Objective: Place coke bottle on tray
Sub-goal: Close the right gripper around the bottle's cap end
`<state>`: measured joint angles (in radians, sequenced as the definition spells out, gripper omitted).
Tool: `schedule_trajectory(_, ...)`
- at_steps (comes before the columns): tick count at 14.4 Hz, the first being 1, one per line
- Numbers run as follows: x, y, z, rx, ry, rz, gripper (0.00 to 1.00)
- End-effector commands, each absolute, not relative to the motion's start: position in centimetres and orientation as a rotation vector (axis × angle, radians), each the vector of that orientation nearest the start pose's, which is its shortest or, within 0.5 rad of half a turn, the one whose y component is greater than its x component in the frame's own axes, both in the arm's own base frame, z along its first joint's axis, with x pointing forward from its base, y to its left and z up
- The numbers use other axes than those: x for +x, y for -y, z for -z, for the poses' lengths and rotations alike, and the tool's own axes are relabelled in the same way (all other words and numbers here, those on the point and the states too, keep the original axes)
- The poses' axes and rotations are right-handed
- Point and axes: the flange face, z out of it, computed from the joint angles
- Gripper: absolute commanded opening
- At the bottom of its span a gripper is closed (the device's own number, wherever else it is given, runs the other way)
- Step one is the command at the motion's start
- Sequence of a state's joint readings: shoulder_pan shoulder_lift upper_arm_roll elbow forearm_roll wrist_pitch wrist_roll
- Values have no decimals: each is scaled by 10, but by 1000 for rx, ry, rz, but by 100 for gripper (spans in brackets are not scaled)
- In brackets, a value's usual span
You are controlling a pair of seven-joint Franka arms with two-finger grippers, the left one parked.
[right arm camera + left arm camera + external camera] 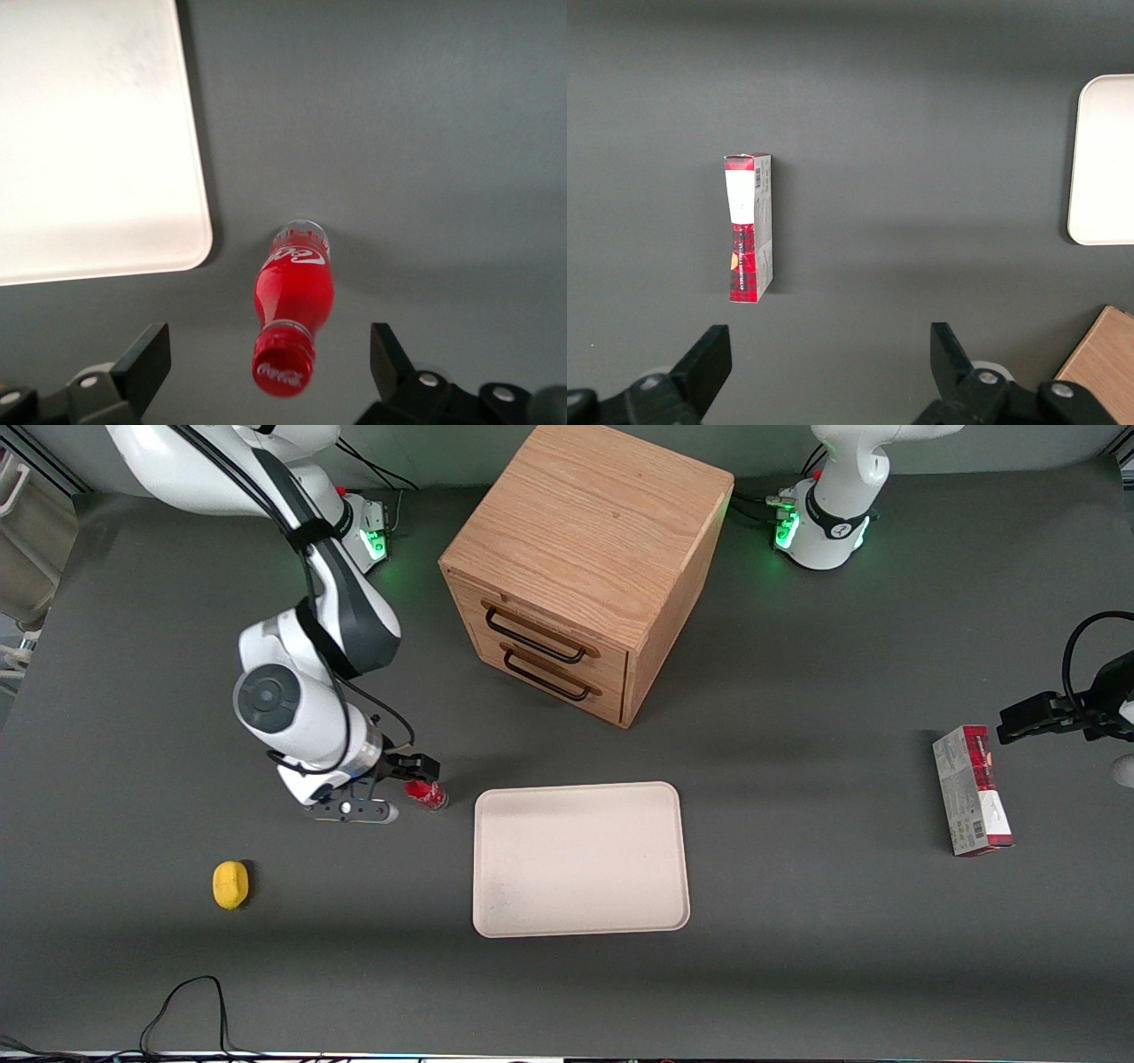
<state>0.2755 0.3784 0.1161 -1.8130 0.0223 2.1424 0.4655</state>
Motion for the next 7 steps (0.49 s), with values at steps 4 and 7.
schedule_trajectory(4, 571, -237, -313, -3122, -171, -76, 76)
schedule_trajectory(7, 573, -234, -316, -3147, -144, -39, 30)
